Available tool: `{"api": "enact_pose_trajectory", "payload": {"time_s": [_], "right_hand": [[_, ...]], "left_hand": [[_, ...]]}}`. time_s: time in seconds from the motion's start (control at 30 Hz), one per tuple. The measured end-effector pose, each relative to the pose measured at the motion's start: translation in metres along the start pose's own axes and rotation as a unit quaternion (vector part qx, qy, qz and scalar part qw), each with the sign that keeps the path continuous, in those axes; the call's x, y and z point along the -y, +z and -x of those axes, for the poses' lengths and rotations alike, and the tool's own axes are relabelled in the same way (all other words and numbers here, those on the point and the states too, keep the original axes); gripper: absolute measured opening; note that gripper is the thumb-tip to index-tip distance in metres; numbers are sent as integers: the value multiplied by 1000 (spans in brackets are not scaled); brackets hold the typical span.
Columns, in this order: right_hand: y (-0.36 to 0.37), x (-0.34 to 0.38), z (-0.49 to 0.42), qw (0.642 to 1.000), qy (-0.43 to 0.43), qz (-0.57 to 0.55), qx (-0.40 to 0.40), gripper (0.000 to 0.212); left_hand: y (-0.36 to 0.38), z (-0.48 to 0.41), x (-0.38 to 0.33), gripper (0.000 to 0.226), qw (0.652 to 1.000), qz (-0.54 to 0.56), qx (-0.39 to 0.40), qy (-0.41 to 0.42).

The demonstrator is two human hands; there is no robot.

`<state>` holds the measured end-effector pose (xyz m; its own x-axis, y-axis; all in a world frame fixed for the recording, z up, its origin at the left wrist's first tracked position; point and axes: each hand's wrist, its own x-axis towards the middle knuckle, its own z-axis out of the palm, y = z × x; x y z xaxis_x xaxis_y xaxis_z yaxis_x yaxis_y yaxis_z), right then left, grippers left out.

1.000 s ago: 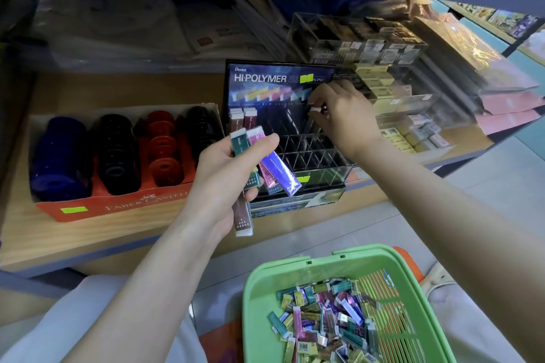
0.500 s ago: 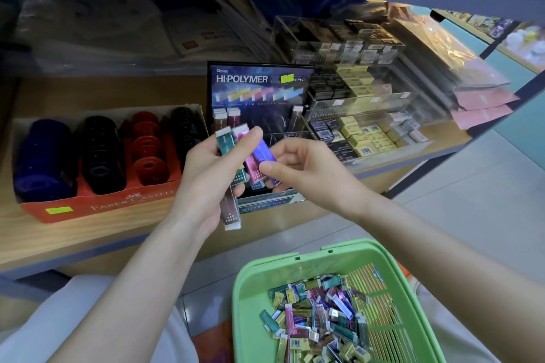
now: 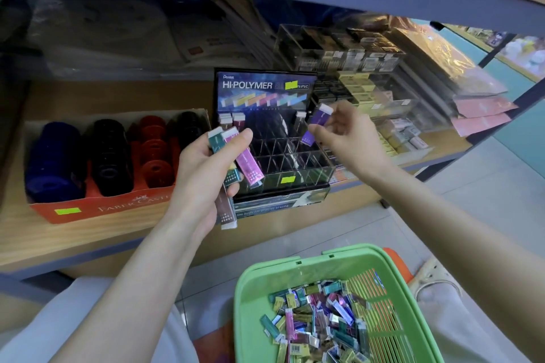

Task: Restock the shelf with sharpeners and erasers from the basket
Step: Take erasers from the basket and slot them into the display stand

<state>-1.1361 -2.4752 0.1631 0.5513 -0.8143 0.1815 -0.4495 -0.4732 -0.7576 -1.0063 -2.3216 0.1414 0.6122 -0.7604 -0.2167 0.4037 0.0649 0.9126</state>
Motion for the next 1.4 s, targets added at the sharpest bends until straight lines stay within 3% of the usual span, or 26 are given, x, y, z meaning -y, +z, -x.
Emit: {"api": "enact_pose_trajectory", "payload": {"time_s": [0.13,0.27,0.47,0.8,1.0,1.23,1.3,1.4], "right_hand": [[7,-10,-23,1000,-16,16,-17,6],[20,-13,-42,989,-87,112,-27,3],[24,-21,-56,968,-150,199,19,10],[13,-22,-72,956,-148,238,91,11],[26,-28,-67,956,-178,229,52,14],[37,-36,-64,913,-197,357,-3,22],[37,-33,-61,918,-197,344,-28,18],[34,-14,-40,964,-165,207,-37,14]], "left_hand": [[-2,0,-2,11,1000,3,-3,-1],[-4,-1,-4,11,1000,6,-8,0],[-7,-2,-7,12,1000,6,-10,-7],[-11,-2,-7,13,1000,15,-5,-6],[-9,-4,-5,12,1000,12,-3,-12],[-8,-6,-4,12,1000,15,-8,-21],[-8,-7,-4,12,1000,14,-10,-22],[-6,-8,-3,12,1000,10,-11,-21]]}}
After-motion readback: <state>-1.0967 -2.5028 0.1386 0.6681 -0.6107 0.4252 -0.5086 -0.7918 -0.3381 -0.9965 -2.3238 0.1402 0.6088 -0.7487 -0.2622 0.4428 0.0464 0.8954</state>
